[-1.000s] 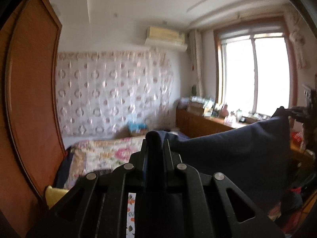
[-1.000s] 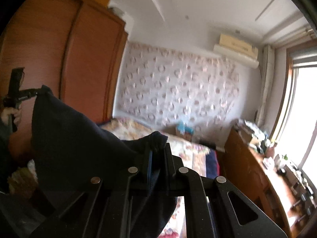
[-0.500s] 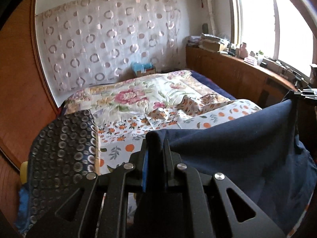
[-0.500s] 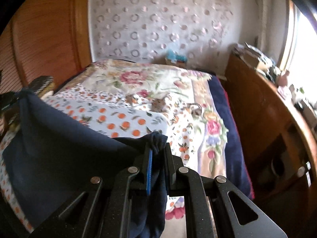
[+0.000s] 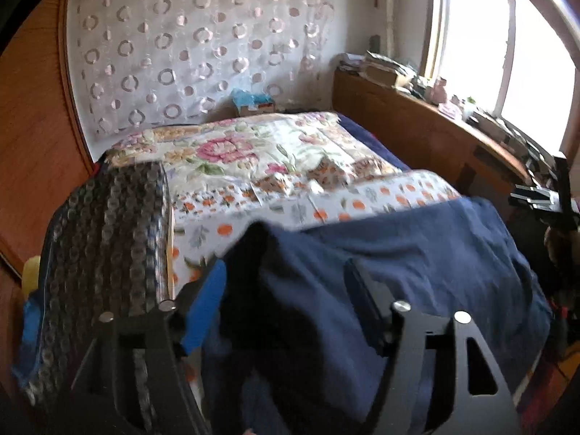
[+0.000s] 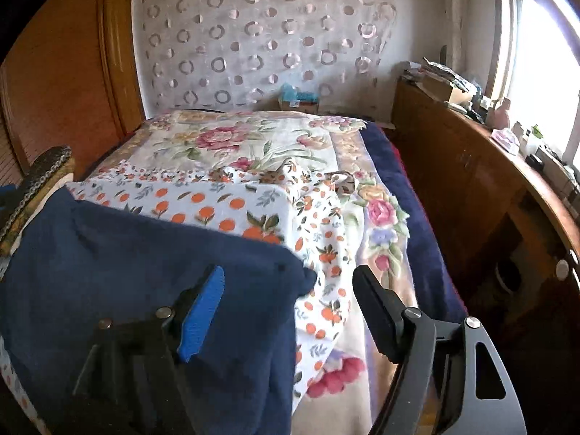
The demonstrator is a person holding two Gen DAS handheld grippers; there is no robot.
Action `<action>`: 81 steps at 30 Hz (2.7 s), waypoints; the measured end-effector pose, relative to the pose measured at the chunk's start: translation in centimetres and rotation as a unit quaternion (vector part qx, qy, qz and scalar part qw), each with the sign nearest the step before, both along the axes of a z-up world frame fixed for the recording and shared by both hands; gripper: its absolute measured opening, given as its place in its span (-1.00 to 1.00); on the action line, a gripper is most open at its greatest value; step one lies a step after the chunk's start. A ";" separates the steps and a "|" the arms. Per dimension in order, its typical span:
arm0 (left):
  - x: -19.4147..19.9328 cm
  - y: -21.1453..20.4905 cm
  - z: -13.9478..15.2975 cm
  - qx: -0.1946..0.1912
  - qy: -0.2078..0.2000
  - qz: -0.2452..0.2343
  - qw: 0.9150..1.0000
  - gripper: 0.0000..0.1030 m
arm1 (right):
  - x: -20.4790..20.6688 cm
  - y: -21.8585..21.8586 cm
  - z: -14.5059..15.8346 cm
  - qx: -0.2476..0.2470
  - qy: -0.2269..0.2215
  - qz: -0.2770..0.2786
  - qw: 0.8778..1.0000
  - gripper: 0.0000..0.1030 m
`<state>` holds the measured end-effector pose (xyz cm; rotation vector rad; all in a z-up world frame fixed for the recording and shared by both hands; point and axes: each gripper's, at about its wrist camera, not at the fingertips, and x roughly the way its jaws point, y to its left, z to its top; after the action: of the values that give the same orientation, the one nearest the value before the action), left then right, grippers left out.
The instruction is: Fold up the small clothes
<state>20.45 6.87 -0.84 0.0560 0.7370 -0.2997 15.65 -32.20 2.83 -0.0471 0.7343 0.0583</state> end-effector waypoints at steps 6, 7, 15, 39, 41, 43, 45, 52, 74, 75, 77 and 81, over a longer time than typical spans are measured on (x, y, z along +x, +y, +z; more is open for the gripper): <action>-5.1 1.0 -2.6 0.009 0.023 -0.001 1.000 0.49 | -4.8 -0.1 -1.4 0.048 0.027 0.008 0.998 0.46; -5.9 1.2 -3.0 0.008 0.028 -0.002 1.000 0.49 | -5.8 -0.1 -1.6 0.057 0.033 0.014 0.998 0.46; -9.2 2.4 -5.8 0.011 0.059 0.026 0.998 0.49 | -10.8 -0.1 -1.5 0.068 0.042 0.019 0.997 0.46; -9.6 3.0 -8.9 0.044 0.071 0.049 0.995 0.56 | -9.0 0.7 -3.6 0.090 0.044 0.042 0.994 0.46; -9.4 3.0 -8.9 0.043 0.073 0.046 0.995 0.56 | -8.7 0.8 -4.3 0.083 0.046 0.037 0.995 0.46; -9.4 3.0 -8.9 0.043 0.076 0.045 0.995 0.56 | -8.7 1.3 -4.5 0.078 0.039 0.037 0.995 0.46; -9.4 3.1 -8.9 0.043 0.079 0.048 0.995 0.55 | -8.8 1.5 -4.7 0.073 0.033 0.036 0.996 0.46; -9.3 3.6 -7.1 -0.013 0.059 0.048 0.997 -0.02 | -9.2 3.2 -5.3 0.023 0.017 0.035 0.999 0.46; -8.9 2.5 -6.0 -0.001 0.030 0.052 0.998 -0.89 | -9.6 3.5 -3.0 -0.013 -0.008 0.054 0.998 -0.86; -9.2 2.7 -5.4 -0.005 0.021 0.052 0.998 -0.89 | -9.7 3.3 -2.8 -0.009 -0.011 0.055 0.998 -0.86; -9.9 3.1 -4.0 -0.015 0.003 0.055 0.998 -0.90 | -10.2 3.1 -2.0 -0.004 -0.025 0.054 0.998 -0.87; -11.2 4.2 -1.7 -0.039 -0.023 0.055 0.997 -0.90 | -11.7 2.6 -0.3 0.019 -0.049 0.058 0.997 -0.87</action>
<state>9.29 11.04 -2.51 -0.0523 0.6791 -0.2212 3.91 -29.64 2.55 -0.0554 0.6324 0.1792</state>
